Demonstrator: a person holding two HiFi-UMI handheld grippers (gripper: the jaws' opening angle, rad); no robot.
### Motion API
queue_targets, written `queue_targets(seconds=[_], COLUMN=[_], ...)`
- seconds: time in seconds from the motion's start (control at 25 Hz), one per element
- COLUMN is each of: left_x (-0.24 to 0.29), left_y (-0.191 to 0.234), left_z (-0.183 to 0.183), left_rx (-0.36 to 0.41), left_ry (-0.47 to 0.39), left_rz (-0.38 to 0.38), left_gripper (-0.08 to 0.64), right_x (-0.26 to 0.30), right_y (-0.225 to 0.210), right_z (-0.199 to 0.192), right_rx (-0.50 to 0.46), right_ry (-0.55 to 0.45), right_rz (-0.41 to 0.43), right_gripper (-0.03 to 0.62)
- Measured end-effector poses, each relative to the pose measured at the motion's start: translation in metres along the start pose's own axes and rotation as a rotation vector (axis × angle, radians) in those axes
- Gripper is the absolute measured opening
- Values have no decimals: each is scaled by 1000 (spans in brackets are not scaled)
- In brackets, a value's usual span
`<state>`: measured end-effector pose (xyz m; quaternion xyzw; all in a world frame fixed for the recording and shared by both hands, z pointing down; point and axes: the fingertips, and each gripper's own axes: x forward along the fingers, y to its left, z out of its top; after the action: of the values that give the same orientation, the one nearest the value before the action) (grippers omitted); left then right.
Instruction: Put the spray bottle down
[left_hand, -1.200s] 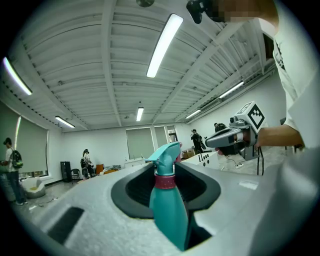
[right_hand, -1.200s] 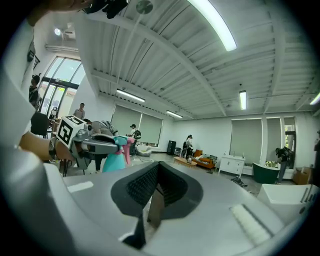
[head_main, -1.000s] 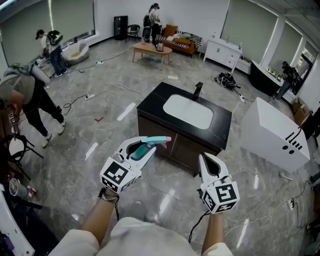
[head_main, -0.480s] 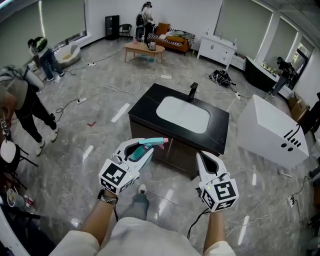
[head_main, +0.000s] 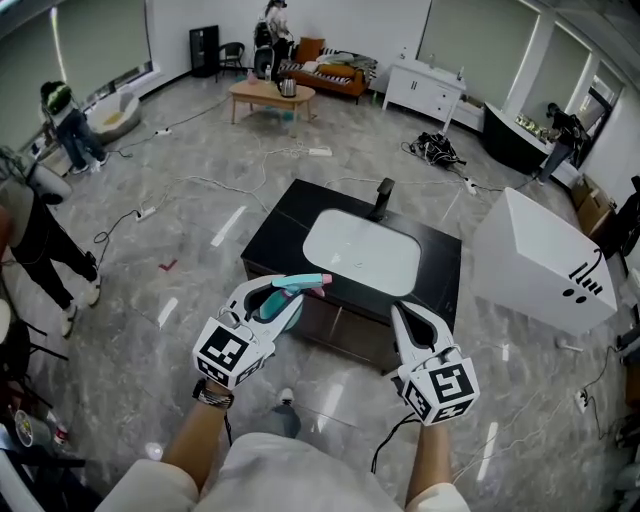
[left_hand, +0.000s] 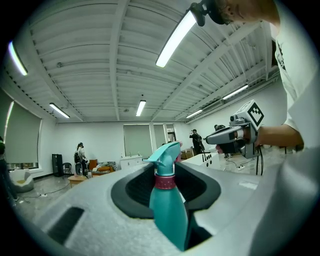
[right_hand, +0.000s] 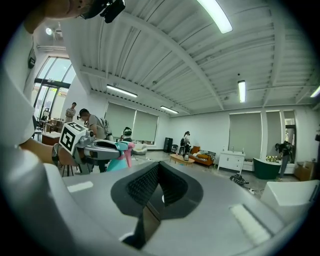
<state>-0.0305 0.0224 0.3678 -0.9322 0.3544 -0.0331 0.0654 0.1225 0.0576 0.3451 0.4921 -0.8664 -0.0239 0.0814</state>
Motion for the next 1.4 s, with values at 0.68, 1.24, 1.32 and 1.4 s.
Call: queue_targets(seconds=[0.68,1.24,1.32,1.4], left_x=[110,169,180,190], left_y=[143,216,226,239], left_z=[-35,-44,-46,-50], left_rx=[-45,-33,-44,-50], left_ry=[13,-1,-3,-1], left_rz=[-49,-55,-48,-38], left_gripper=[133,133,133,133], right_x=[161,235,245,257], right_y=[-79,-102,-107,-113], right_z=[-23,-11,-12,-14], right_rx=[109,99,98,97], right_ry=[73,52,57,63], right_rz=[-87,-87,-79,-70], right_gripper=[6,5,6,6])
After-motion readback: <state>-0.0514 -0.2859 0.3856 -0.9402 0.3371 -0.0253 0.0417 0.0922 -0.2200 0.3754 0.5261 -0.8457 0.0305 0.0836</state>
